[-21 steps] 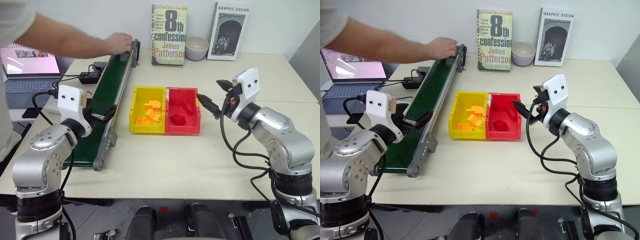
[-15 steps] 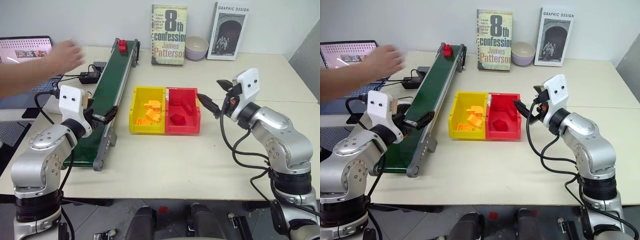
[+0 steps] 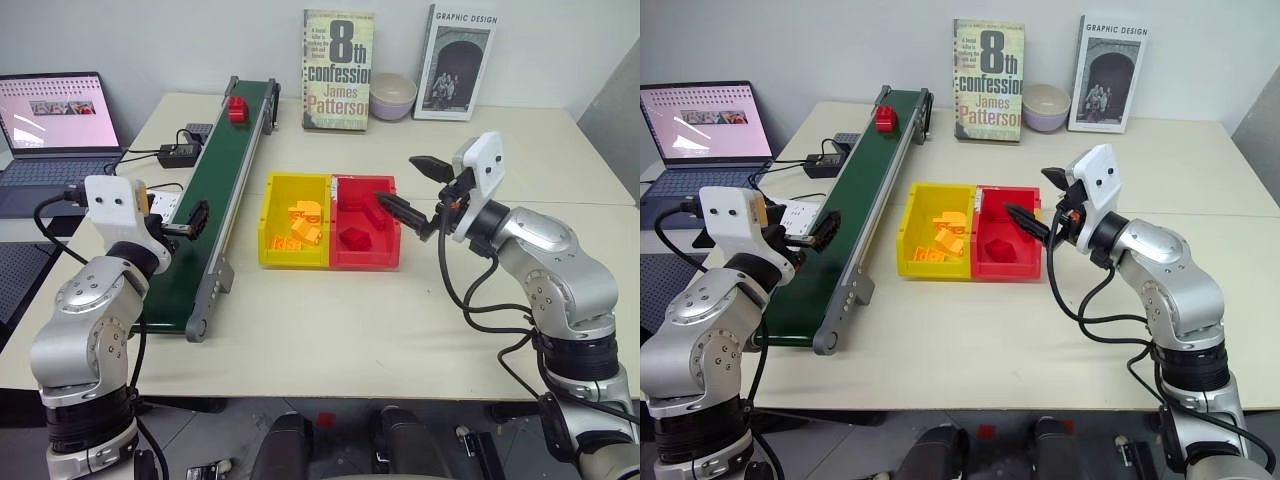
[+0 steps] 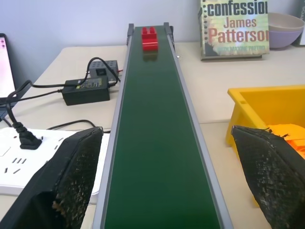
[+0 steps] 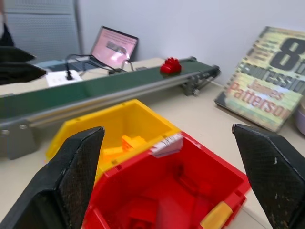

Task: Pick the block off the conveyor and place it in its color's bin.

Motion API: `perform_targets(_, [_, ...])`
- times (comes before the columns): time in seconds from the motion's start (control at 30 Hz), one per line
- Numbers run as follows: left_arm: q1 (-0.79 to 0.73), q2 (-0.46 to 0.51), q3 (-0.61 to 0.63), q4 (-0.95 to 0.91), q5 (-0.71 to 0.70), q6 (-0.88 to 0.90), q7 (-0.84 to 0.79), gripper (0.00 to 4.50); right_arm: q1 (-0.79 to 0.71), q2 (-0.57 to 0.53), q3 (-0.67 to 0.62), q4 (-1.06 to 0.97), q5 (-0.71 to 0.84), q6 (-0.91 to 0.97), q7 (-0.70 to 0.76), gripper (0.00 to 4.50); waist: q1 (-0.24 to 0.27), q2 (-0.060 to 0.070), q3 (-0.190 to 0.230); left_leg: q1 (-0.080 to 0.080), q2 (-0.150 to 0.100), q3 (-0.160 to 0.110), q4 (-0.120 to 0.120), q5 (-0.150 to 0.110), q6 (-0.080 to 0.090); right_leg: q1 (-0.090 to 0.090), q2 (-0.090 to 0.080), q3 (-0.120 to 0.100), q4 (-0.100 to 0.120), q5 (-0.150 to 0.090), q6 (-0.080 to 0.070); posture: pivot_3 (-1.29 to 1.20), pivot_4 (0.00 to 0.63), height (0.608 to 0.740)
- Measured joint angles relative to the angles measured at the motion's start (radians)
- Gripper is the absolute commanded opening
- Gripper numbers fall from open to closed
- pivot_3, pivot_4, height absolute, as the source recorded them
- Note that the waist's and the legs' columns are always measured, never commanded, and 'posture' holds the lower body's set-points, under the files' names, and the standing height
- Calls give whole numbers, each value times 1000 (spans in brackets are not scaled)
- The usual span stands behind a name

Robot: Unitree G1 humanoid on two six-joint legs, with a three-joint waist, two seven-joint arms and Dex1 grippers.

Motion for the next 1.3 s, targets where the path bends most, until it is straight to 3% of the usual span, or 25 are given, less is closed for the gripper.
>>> perform_targets(0.5, [-31, -7, -28, 78, 49, 0, 44, 4493, -93, 2, 39, 69, 139, 19, 240, 4500, 0, 0, 0, 0, 0, -1, 0, 0, 0, 0, 0, 0, 0, 0, 0, 0, 150, 740])
perform_targets(1.3, [-66, -12, -81, 111, 75, 22, 58, 4493, -110, -16, 67, 10, 172, 76, 247, 4500, 0, 0, 0, 0, 1, -1, 0, 0, 0, -1, -2, 0, 0, 0, 0, 0, 150, 740])
